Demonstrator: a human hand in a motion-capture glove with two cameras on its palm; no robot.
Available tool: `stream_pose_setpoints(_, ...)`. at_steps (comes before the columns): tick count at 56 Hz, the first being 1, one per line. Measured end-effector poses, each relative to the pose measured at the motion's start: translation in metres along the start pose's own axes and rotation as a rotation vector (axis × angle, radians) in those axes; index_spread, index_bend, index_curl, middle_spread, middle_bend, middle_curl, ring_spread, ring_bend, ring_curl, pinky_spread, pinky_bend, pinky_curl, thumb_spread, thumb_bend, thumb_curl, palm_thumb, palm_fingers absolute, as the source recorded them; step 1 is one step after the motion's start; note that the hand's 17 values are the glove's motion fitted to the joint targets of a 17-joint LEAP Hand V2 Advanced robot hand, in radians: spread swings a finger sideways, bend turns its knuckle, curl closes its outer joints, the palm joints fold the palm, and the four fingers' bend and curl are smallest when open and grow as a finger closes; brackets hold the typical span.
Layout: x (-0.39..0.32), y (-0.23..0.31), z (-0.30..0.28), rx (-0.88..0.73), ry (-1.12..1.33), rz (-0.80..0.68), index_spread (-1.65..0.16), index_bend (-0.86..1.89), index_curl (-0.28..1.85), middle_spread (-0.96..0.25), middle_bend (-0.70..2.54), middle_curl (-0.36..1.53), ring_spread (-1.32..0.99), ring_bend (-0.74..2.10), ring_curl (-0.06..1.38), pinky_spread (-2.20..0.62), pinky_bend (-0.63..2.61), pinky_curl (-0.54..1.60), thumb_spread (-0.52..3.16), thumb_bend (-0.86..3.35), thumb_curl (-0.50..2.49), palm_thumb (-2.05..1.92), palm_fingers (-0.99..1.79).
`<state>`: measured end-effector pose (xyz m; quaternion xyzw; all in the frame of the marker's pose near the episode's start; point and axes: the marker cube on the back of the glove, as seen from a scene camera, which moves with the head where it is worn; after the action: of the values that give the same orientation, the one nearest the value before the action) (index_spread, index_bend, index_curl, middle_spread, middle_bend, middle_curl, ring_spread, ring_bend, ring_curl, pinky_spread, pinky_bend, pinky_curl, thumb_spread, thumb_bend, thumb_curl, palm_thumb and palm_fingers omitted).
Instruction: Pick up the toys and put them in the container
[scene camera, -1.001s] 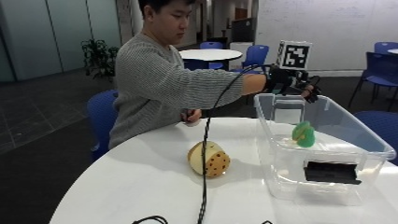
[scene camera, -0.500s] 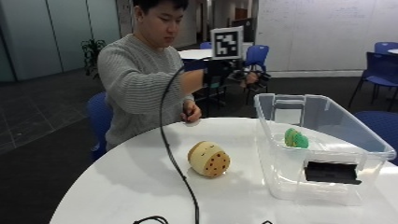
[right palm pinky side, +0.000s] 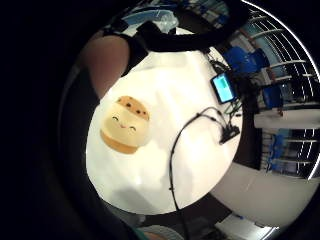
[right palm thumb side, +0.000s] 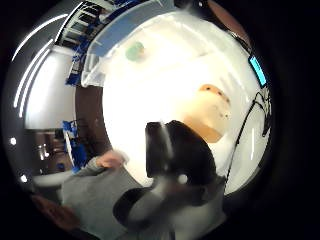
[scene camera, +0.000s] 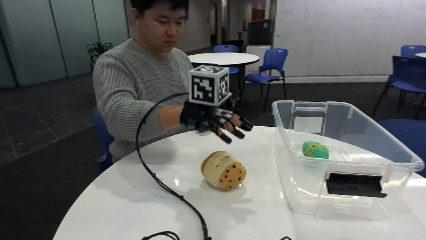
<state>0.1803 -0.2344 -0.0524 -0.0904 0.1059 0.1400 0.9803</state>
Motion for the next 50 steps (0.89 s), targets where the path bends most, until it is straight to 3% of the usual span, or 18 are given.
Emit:
stream_pose_setpoints(15, -0.010, 0.003, 0.113, -0.231, 0.057, 0.073, -0.38, 0.13, 0.39, -0.19, 0.15, 0.34, -0.17, 0.54, 0.29, 0.01, 0.99, 0.35, 1.40, 0.00, 0.24, 0.03, -0.05)
stream_pose_setpoints(26, -0.015, 0.000, 0.133, -0.157, 0.075, 0.103, -0.38, 0.18, 0.37, -0.17, 0.11, 0.28, -0.12, 0.50, 0.28, 0.00, 1.29, 0.42, 1.41, 0.05, 0.30, 0.19, -0.02)
stream_pose_setpoints(31, -0.013, -0.001, 0.131, -0.086, 0.061, 0.091, -0.39, 0.25, 0.40, -0.18, 0.16, 0.28, -0.16, 0.57, 0.28, -0.05, 1.25, 0.40, 1.44, 0.09, 0.34, 0.27, 0.15)
stream_pose_setpoints(40, -0.010, -0.009, 0.090, -0.021, 0.037, 0.063, -0.40, 0.19, 0.43, -0.22, 0.27, 0.33, -0.27, 0.73, 0.33, -0.19, 1.17, 0.36, 1.47, 0.18, 0.43, 0.45, 0.43)
stream_pose_setpoints(50, -0.002, -0.034, -0.051, 0.173, -0.009, 0.013, -0.40, 0.17, 0.46, -0.24, 0.28, 0.37, -0.33, 0.76, 0.37, -0.25, 1.18, 0.37, 1.44, 0.18, 0.49, 0.51, 0.45)
